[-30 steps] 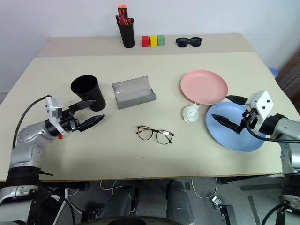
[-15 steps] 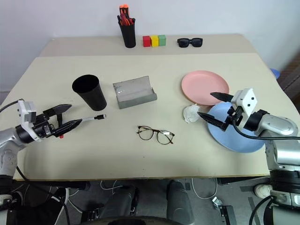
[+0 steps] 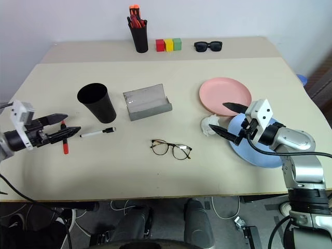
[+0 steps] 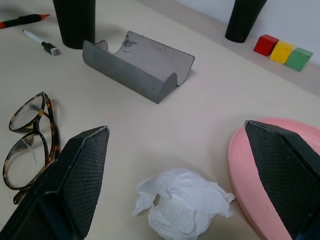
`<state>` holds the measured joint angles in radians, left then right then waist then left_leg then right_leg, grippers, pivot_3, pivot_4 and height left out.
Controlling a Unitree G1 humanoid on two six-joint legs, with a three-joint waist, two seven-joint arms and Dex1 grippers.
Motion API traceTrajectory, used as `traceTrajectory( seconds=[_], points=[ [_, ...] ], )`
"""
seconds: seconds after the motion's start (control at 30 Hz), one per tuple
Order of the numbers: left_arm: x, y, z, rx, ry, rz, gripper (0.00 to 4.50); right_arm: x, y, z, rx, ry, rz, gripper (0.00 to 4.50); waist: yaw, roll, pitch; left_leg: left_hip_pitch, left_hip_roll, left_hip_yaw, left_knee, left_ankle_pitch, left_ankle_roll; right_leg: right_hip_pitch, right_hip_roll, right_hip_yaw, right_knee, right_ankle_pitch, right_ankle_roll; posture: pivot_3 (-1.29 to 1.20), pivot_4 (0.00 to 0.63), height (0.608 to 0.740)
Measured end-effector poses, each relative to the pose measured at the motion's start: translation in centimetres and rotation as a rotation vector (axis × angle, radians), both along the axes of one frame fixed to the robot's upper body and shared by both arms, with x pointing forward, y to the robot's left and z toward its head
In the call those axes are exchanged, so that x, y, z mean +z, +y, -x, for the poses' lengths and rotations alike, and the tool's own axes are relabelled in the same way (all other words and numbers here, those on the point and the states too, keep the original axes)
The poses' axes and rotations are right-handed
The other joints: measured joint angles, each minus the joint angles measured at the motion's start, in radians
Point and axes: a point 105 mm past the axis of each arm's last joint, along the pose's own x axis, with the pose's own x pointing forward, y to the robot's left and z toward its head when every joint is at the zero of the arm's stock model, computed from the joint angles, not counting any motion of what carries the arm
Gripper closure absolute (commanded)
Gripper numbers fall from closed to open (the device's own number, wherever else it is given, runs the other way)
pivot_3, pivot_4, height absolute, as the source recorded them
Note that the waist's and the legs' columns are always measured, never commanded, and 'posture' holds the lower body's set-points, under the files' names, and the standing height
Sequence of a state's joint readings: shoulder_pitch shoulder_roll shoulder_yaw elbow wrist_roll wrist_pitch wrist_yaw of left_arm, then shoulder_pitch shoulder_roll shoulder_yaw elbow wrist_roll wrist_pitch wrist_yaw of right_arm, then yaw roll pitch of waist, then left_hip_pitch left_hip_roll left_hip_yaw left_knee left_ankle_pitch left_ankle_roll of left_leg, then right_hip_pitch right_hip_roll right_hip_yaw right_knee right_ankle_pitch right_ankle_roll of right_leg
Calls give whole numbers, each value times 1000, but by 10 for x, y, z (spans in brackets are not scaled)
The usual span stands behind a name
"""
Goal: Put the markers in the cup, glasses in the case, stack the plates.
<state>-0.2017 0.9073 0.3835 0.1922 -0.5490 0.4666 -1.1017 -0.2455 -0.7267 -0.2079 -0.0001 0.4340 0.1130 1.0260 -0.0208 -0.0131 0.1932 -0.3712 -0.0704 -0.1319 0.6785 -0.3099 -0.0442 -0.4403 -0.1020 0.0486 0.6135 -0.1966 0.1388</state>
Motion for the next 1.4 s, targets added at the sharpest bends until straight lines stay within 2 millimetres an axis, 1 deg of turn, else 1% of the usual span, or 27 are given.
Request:
traceTrajectory(
  seconds=[0.1, 0.17, 0.27, 0.33, 0.37, 0.43, 0.5, 0.57, 0.67, 0.8, 0.93, 1.13, 1.23, 1.4],
  points=[
    [0, 11, 6, 116, 93, 39, 0, 3, 1, -1, 4, -16, 2, 78, 1, 0, 0, 0, 0, 0, 0, 0, 0, 0, 0, 0, 1, 0, 0, 0, 150, 740],
    [-5, 20, 10, 211, 157, 65, 0, 4, 2, -1, 8, -20, 3, 78, 1, 0, 0, 0, 0, 0, 0, 0, 0, 0, 0, 0, 1, 0, 0, 0, 150, 740],
    [-19, 45, 15, 438, 244, 6, 0, 2, 4, 0, 29, -12, 4, 78, 3, 0, 0, 0, 0, 0, 0, 0, 0, 0, 0, 0, 1, 0, 0, 0, 150, 740],
    [-18, 59, 15, 572, 264, 17, 0, 0, 7, 2, 54, 3, 3, 78, 8, 0, 0, 0, 0, -1, 0, 0, 0, 0, 0, 0, 1, 0, 0, 0, 150, 740],
    [-13, 61, 12, 611, 263, 55, 0, -1, 8, 3, 69, 18, -8, 78, 11, 0, 0, 0, 0, -1, 0, 0, 0, 1, 0, 0, 1, 0, 0, 0, 150, 740],
    [-1, 57, 5, 661, 260, 125, 0, 1, 15, 7, 123, 54, -48, 78, 14, -1, 0, 0, -1, -2, 1, 0, 0, 2, 0, -1, 1, 0, 0, 0, 150, 740],
    [6, 47, -3, 674, 264, 148, 0, 8, 26, 16, 203, 76, -101, 78, 10, -1, 0, 0, -1, -3, 1, 0, -1, 2, 0, -1, 1, 0, 0, 0, 150, 740],
    [5, 40, -5, 690, 292, 147, 0, 19, 37, 27, 289, 87, -159, 78, 4, -1, 0, 0, -1, -2, 0, 0, -1, 0, 0, -1, 1, 0, 0, 0, 150, 740],
    [-4, 32, -4, 708, 342, 139, 0, 33, 43, 35, 346, 80, -213, 78, -1, -1, 0, 0, 0, -2, -1, 0, -1, -1, 0, 0, 1, 0, 0, 0, 150, 740],
    [-8, 37, -2, 785, 358, 89, 0, 38, 50, 41, 378, 84, -230, 78, 6, -1, 0, 0, 0, -1, 0, 0, -1, -1, 0, 0, 1, 0, 0, 0, 150, 740],
    [-14, 40, -3, 844, 379, 76, 0, 37, 51, 40, 370, 90, -228, 78, 13, -2, -1, 0, -1, -2, 0, 0, -1, 0, -1, -1, 1, 0, 0, 0, 150, 740],
    [-12, 24, -26, 871, 375, 141, 0, 34, 50, 39, 354, 97, -218, 78, 10, -2, -1, 0, -1, -2, 1, 1, -2, 0, 0, -1, 1, 0, 0, 0, 150, 740],
    [-18, 26, -26, 909, 401, 110, 0, 32, 49, 38, 338, 91, -213, 78, 2, -2, -1, 0, -1, -1, 0, 1, -2, -1, 0, 0, 1, 0, 0, 0, 150, 740],
    [-36, 20, -27, 920, 472, 107, 0, 28, 47, 38, 315, 97, -207, 78, 9, -2, -1, -1, -1, -1, 0, 1, -2, -1, 0, 0, 1, 0, 0, 0, 150, 740]
  ],
)
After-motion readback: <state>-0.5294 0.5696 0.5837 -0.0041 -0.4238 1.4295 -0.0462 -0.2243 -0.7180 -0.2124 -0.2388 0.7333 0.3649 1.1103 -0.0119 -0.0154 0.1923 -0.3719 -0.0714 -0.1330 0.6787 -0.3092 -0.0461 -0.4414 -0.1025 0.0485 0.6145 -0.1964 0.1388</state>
